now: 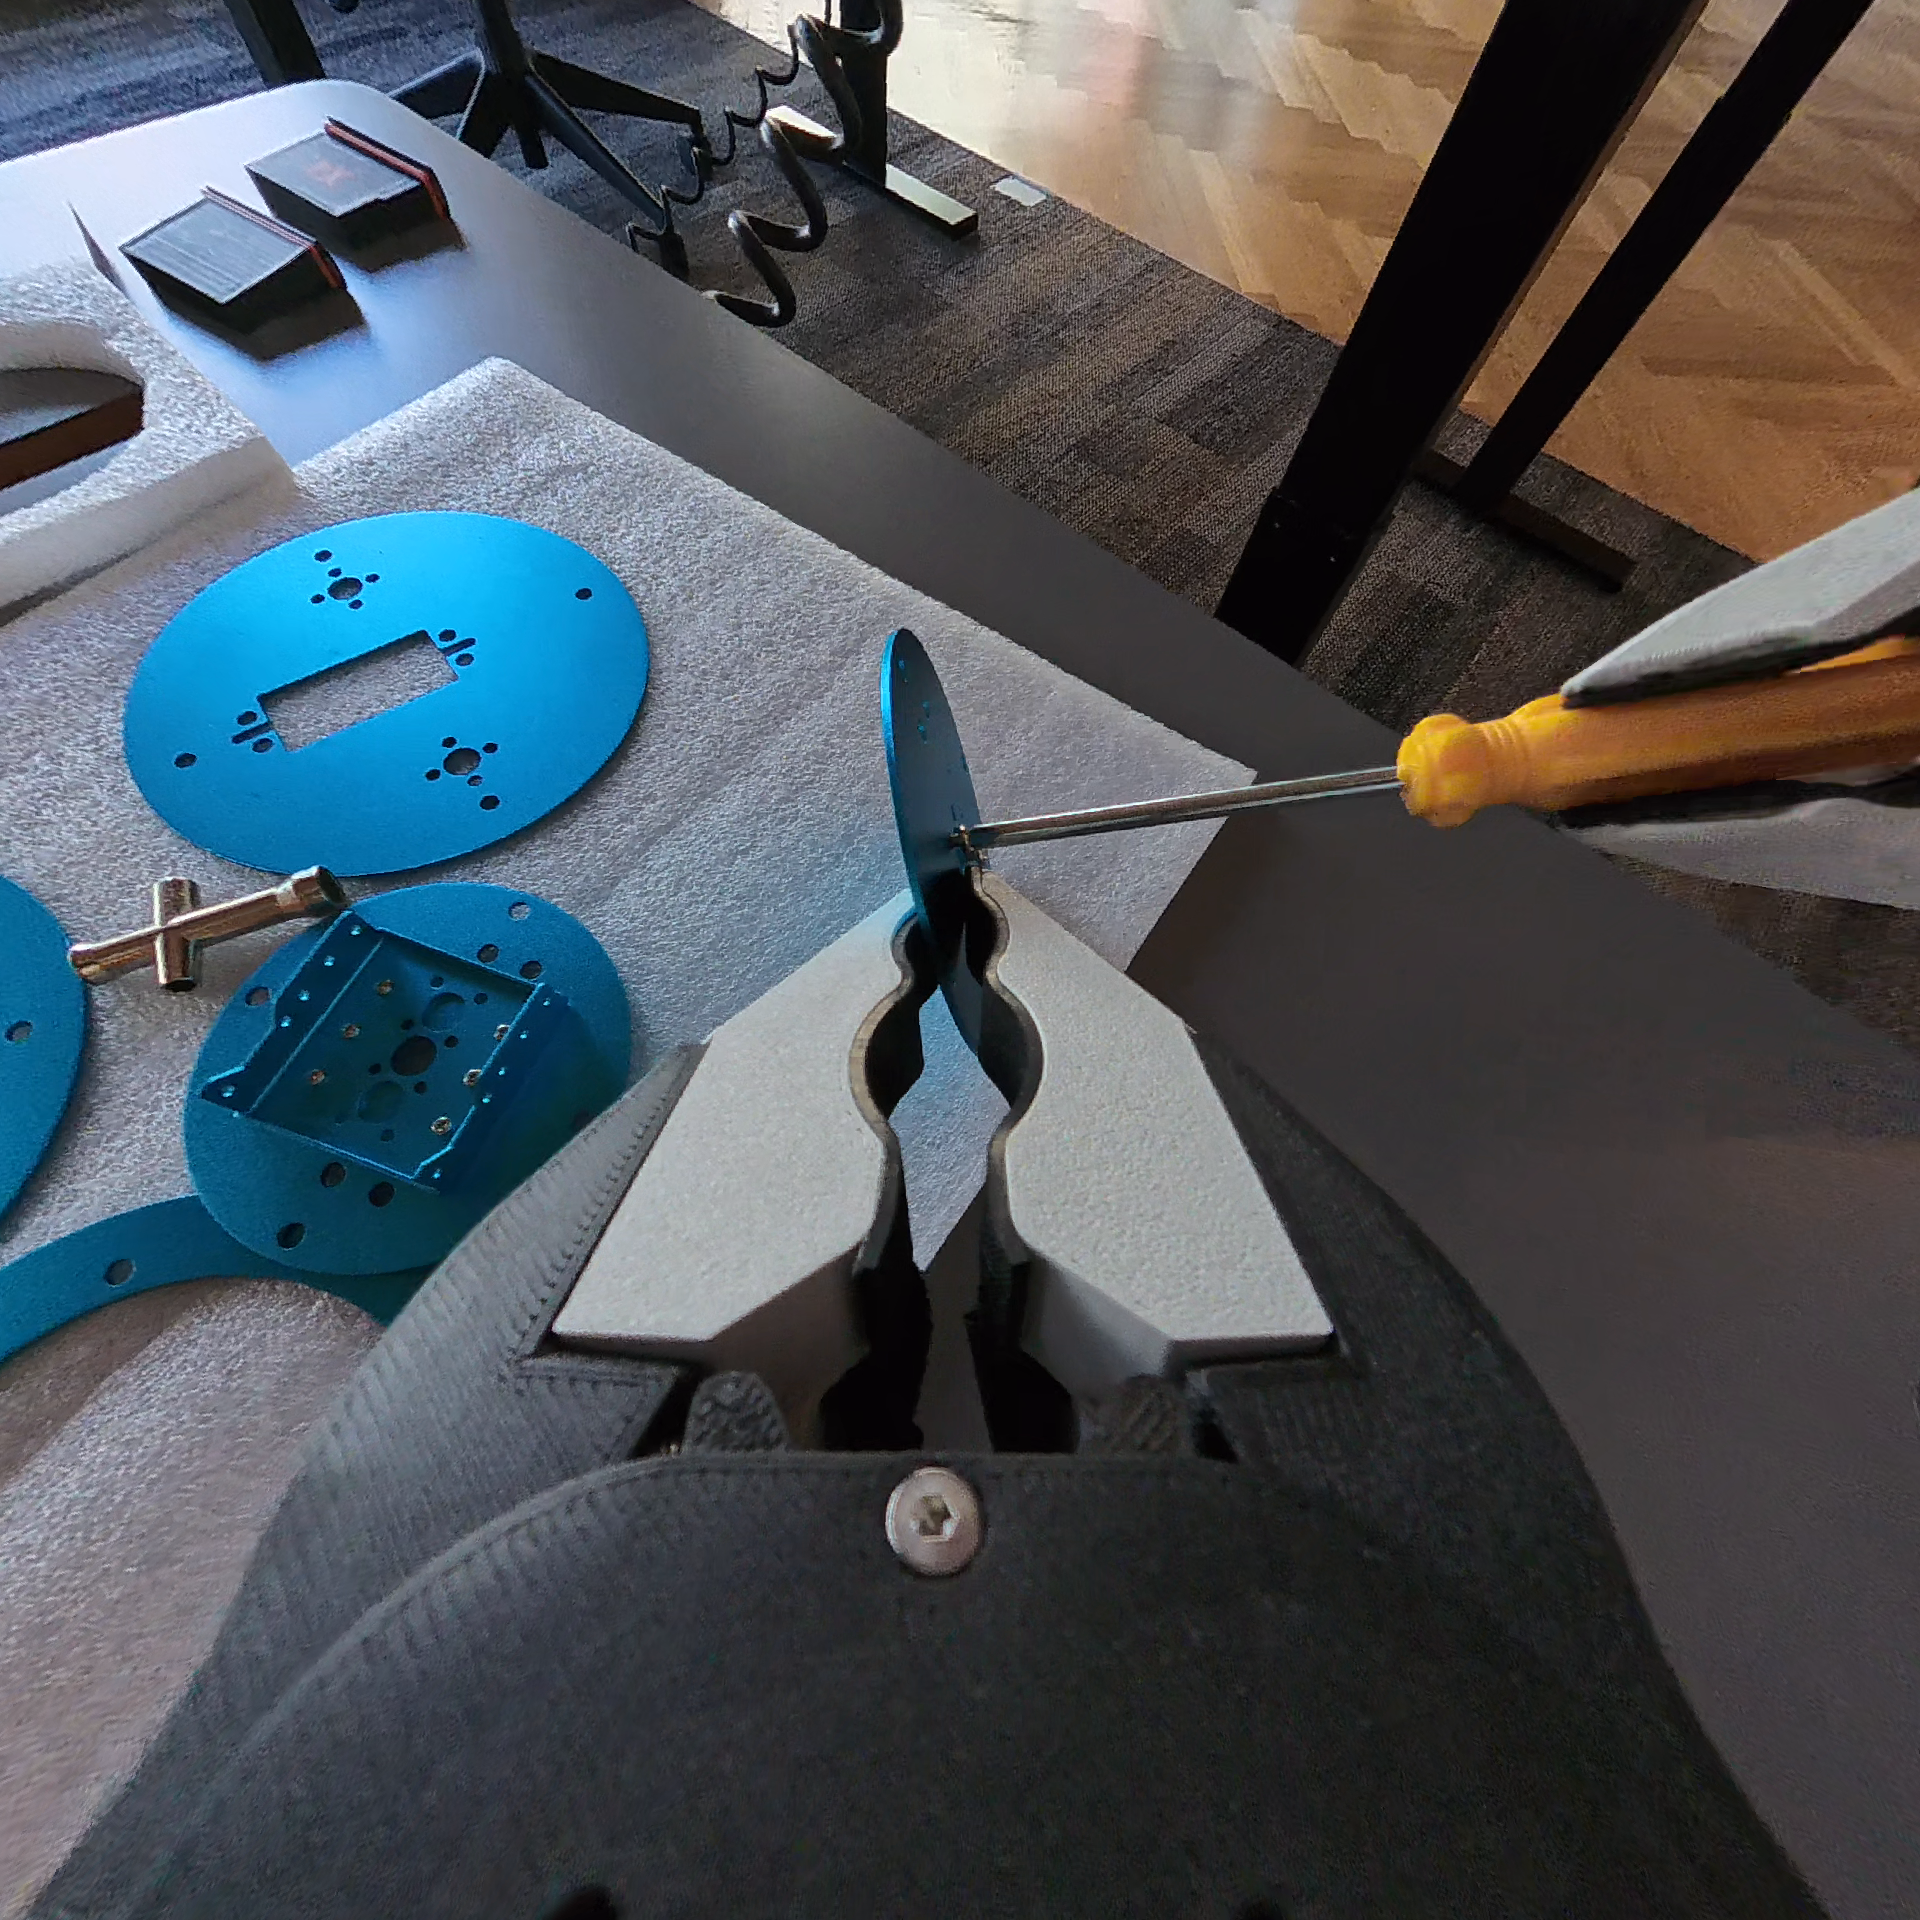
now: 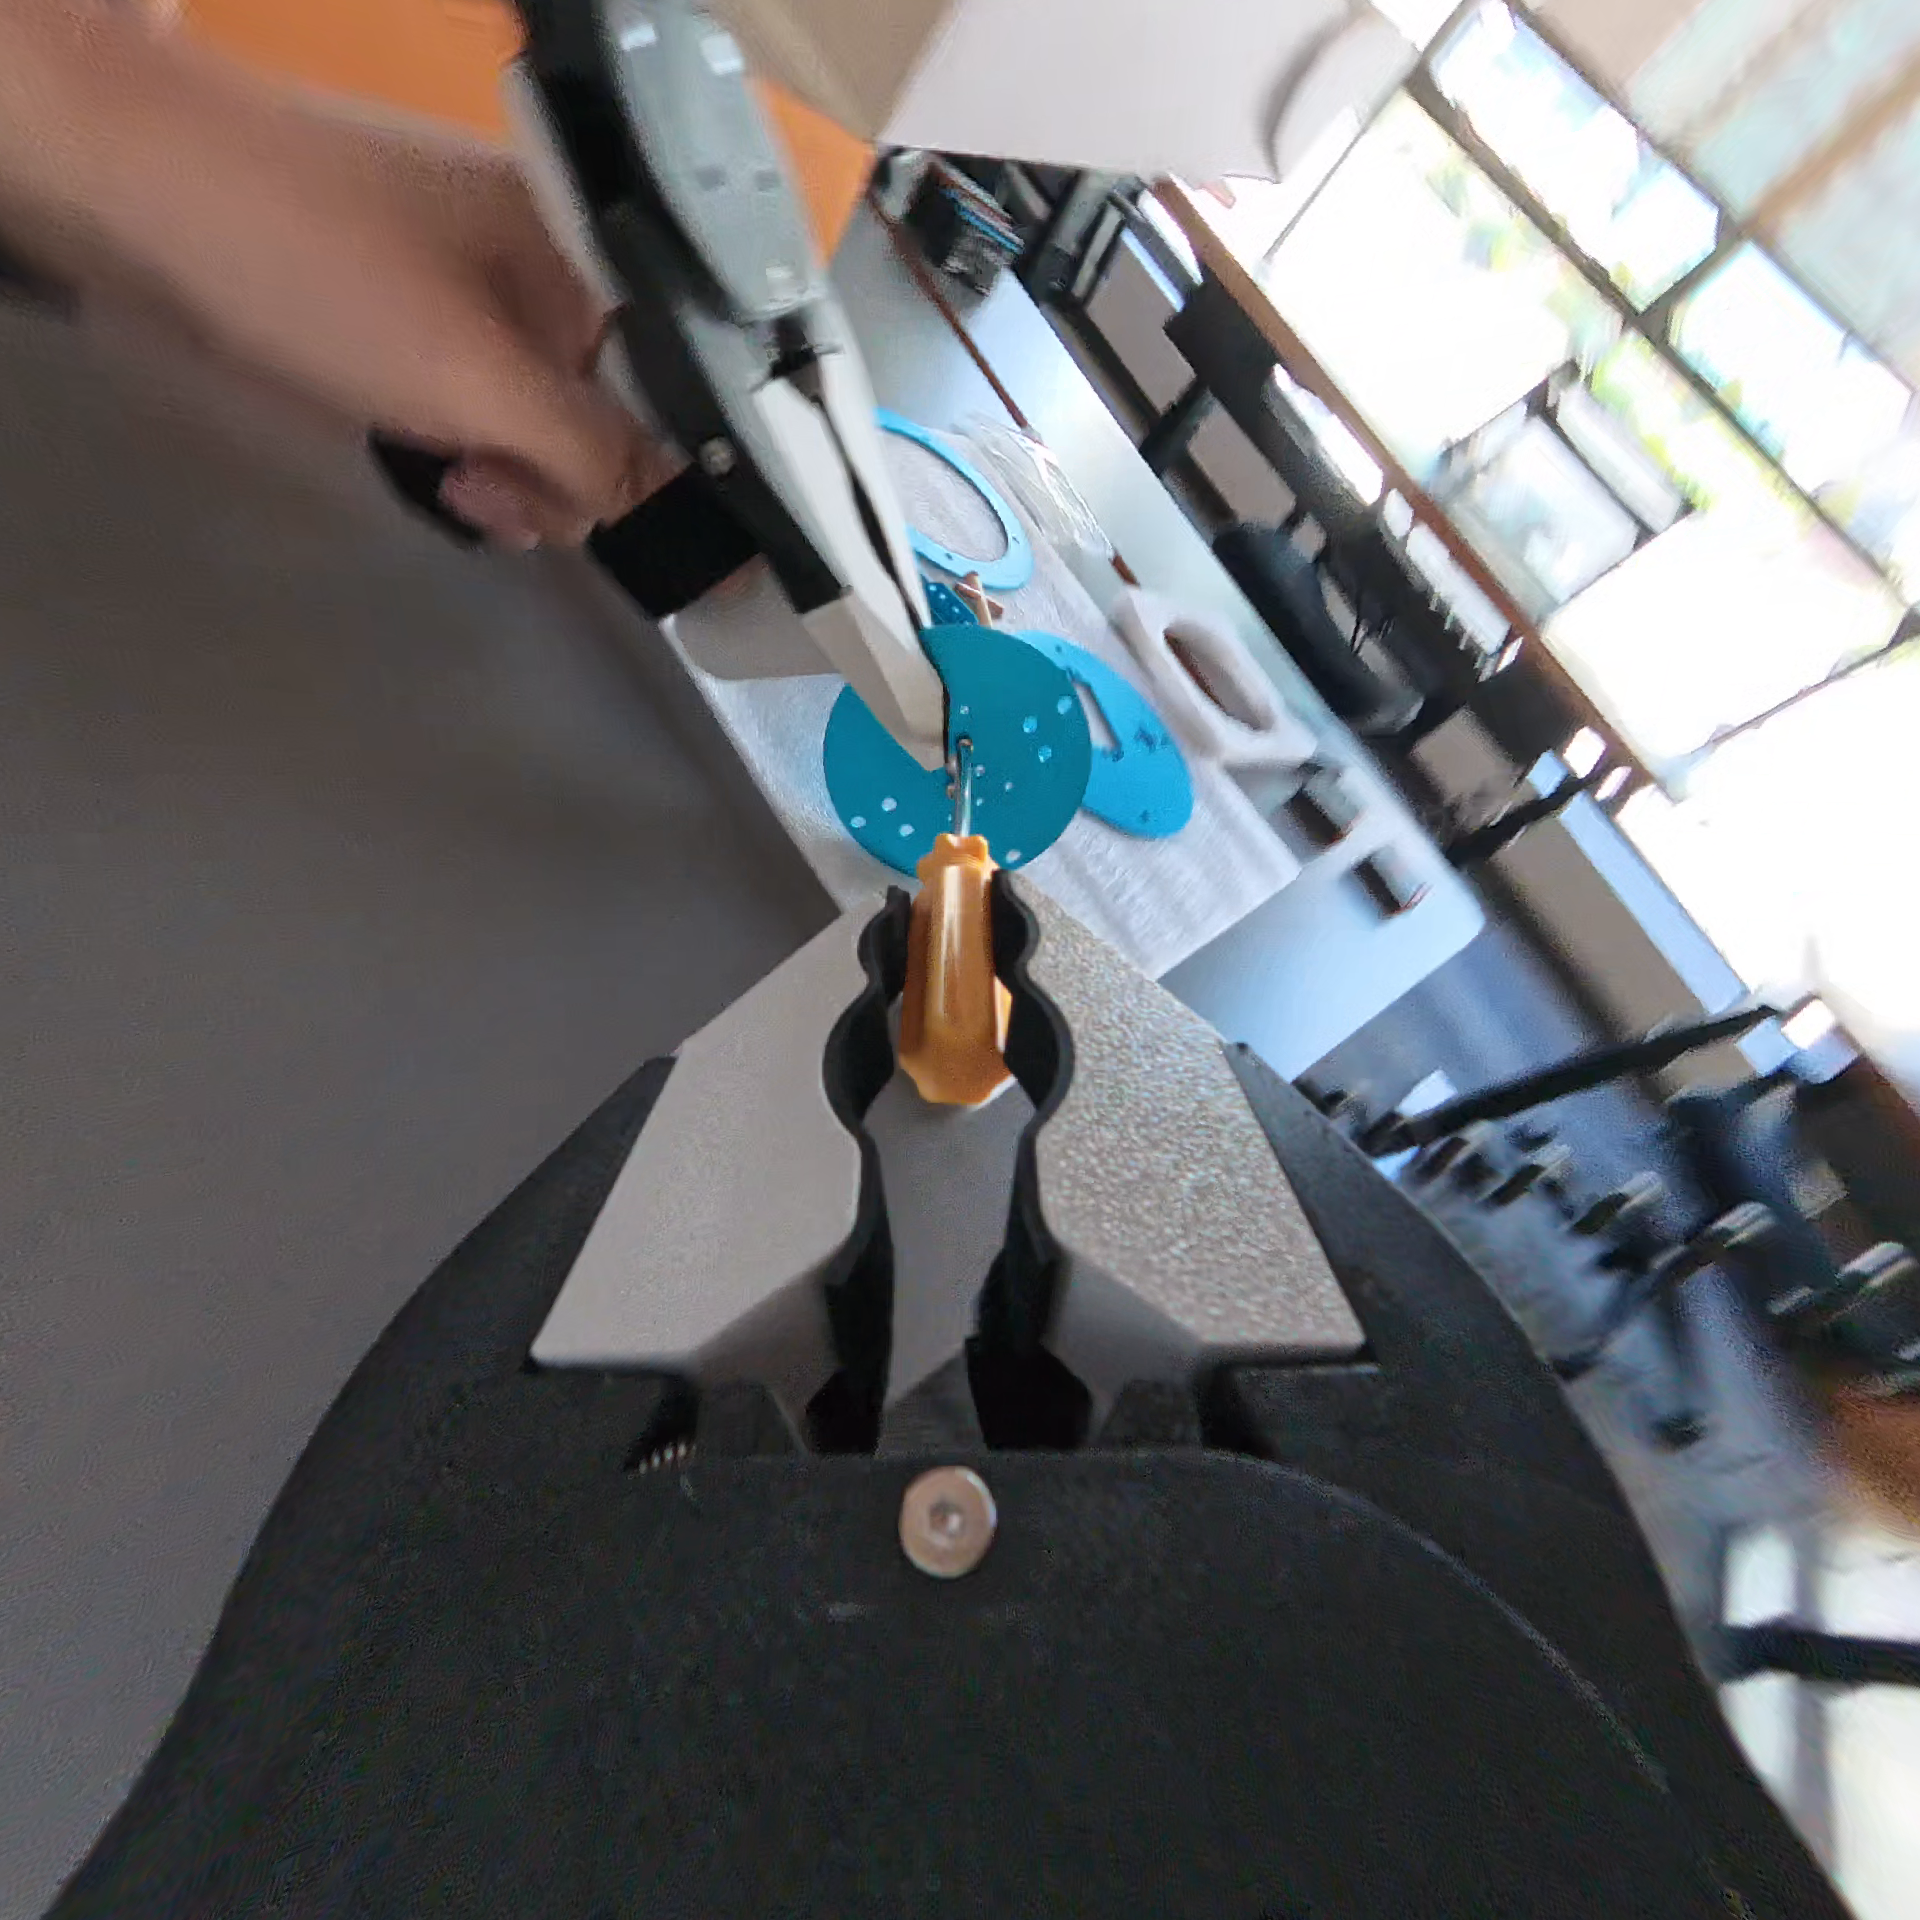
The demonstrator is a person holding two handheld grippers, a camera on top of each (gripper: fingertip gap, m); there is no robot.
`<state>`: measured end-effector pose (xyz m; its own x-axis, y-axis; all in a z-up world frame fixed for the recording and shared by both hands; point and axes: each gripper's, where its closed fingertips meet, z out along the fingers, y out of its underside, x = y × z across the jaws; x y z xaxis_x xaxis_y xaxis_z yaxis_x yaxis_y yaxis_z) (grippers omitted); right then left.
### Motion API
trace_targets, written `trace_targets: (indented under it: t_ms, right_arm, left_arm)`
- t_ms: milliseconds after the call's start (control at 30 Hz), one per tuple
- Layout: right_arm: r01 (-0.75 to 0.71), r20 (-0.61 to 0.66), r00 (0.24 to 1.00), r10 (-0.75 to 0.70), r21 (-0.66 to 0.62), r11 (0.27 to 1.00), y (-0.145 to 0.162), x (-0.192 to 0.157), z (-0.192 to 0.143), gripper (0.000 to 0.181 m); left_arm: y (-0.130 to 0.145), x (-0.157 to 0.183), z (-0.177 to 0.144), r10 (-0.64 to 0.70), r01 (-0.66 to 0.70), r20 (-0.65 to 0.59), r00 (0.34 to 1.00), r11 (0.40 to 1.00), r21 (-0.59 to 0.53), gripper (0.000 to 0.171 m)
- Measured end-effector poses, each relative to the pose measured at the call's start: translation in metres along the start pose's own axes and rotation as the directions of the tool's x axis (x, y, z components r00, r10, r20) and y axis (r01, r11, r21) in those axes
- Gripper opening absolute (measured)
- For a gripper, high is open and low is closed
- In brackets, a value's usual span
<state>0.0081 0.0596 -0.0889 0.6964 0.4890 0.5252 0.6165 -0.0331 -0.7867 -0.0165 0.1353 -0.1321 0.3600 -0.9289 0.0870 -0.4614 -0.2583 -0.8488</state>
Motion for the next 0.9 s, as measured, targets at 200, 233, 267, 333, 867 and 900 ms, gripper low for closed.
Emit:
trace_targets:
  t_ms: [200, 233, 267, 333, 867, 900]
  right_arm:
    - [-0.893, 0.056, 0.451, 0.891, 0.036, 0.45, 0.01, 0.005, -0.004, 0.015]
    - [-0.97, 0.101, 0.243, 0.965, 0.024, 0.242, 0.015, 0.005, -0.004, 0.015]
    - [-1.0, 0.15, 0.028, 0.988, 0.003, 0.028, 0.02, 0.005, -0.004, 0.015]
    - [-0.955, 0.216, -0.296, 0.931, -0.035, -0.295, 0.027, 0.004, -0.006, 0.015]
    - [0.275, -0.057, 0.959, -0.279, -0.06, 0.96, 0.008, 0.005, -0.01, 0.015]
    - [0.33, -0.036, 0.942, -0.333, -0.061, 0.942, 0.008, -0.001, -0.008, 0.014]
  left_arm:
    - [-0.002, 0.002, 0.002, 0.059, -0.059, 0.064, 0.996, 0.998, -0.006, 0.002]
    - [-0.002, 0.003, 0.002, 0.062, -0.062, 0.069, 0.996, 0.998, -0.006, 0.002]
    - [-0.003, 0.003, 0.002, 0.063, -0.063, 0.07, 0.996, 0.998, -0.005, 0.002]
    - [-0.003, 0.005, 0.002, 0.07, -0.07, 0.071, 0.995, 0.998, -0.004, 0.002]
    - [-0.001, 0.0, 0.001, -0.046, 0.046, -0.019, 0.999, 0.999, 0.004, 0.002]
    - [-0.001, 0.0, 0.001, -0.054, 0.054, -0.023, 0.998, 0.999, 0.005, 0.002]
